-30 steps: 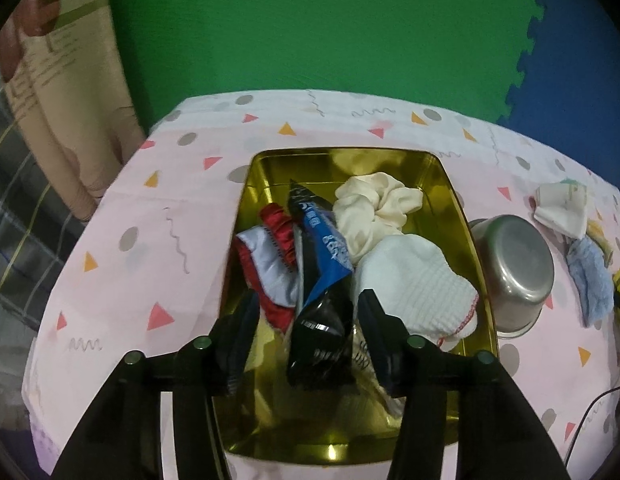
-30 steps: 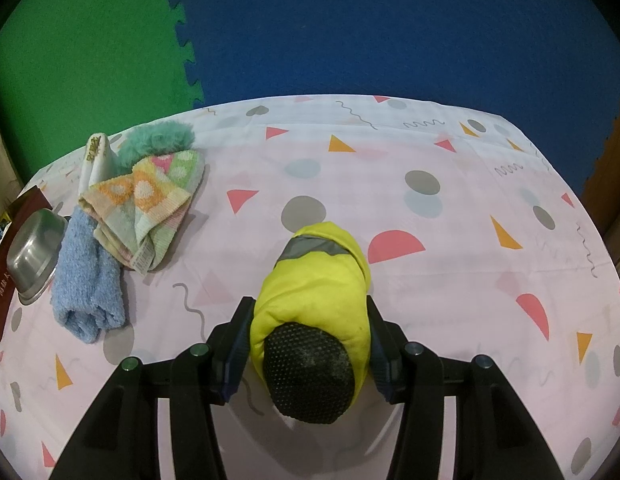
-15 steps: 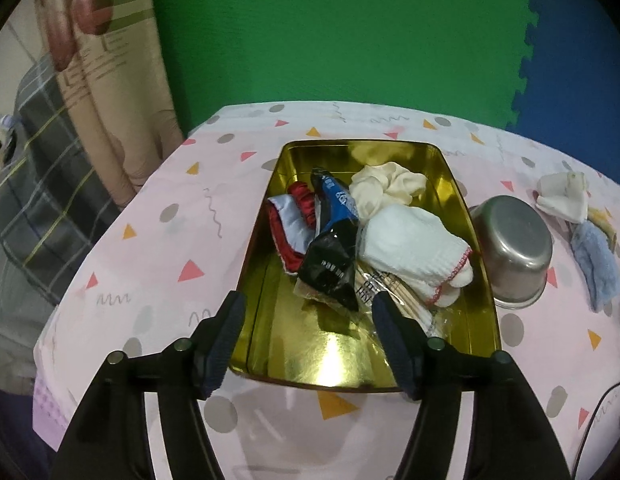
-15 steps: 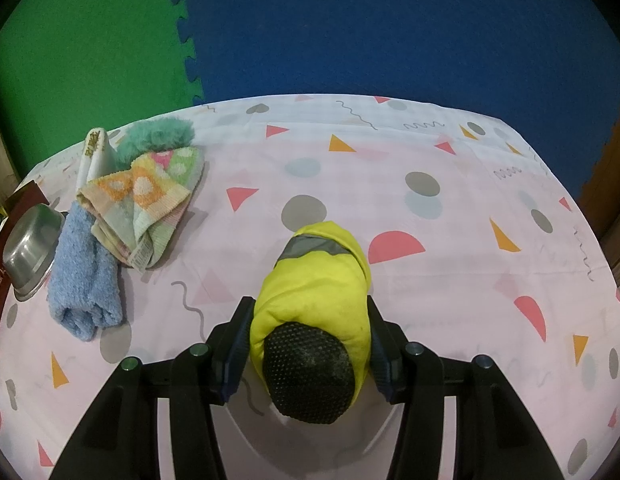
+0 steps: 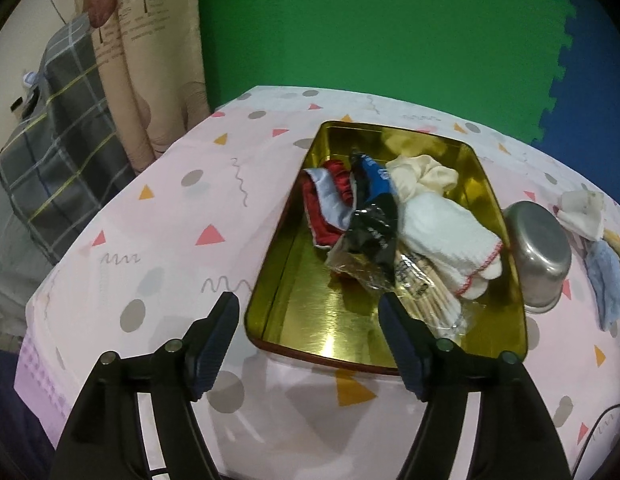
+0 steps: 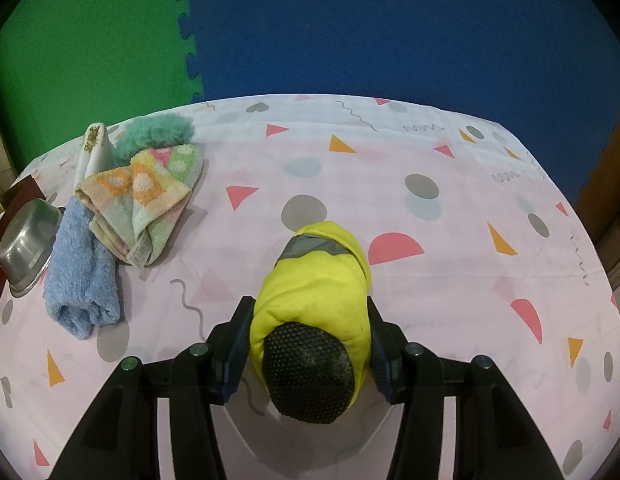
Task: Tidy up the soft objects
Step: 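Carry the yellow-and-black glove into the gold tin and release it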
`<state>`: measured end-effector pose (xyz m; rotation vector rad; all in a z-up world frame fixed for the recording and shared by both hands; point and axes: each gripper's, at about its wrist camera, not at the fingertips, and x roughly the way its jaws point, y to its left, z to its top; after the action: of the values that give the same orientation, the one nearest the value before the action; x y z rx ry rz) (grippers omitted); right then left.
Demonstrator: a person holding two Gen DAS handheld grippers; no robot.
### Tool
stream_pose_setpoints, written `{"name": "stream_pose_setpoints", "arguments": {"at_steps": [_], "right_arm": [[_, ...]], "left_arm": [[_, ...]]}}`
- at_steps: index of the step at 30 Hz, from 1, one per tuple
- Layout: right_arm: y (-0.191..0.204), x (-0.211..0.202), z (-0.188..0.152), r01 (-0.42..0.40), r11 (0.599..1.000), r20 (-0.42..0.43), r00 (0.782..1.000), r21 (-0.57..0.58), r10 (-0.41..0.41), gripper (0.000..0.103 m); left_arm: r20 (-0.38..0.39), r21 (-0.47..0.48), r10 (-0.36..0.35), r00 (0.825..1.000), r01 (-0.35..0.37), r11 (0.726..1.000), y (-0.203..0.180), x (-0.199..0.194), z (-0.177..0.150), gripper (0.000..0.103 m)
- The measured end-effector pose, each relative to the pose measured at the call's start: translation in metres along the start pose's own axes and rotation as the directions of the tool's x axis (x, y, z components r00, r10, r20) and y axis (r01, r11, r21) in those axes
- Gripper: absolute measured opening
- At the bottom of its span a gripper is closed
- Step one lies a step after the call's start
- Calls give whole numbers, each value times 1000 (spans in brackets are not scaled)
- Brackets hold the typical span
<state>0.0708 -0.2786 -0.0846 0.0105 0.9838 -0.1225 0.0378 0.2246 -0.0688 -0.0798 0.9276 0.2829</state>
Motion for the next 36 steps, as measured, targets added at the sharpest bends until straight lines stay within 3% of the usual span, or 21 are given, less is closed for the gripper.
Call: {"name": "stream_pose_setpoints", "arguments": {"at_steps": [3,13,20,28,36], "right_arm": [[0,-1,-1,3,1000,1,1000,10,-3,50],[3,-7,-1,9,999,-9,1000,49,-8,44],[14,-19,-2,-13,998,1,1000,54,13,44],[36,-47,8,-69,997,45,997,26,68,44],[86,-86,27,-177,982,104,978,-65,183,44]], "left_arm": [[-2,-18,-18,1000,18,1000,4,0,0,77],[-1,-106,11,1000,-11,994,19,-5,2,79],[-2,-92,37,999,-37,995,20,-4,2,79],[-8,-91,49,999,-49,995,22,-2,2,79],[-12,-105,52,999,-53,993,26,0,2,79]]}}
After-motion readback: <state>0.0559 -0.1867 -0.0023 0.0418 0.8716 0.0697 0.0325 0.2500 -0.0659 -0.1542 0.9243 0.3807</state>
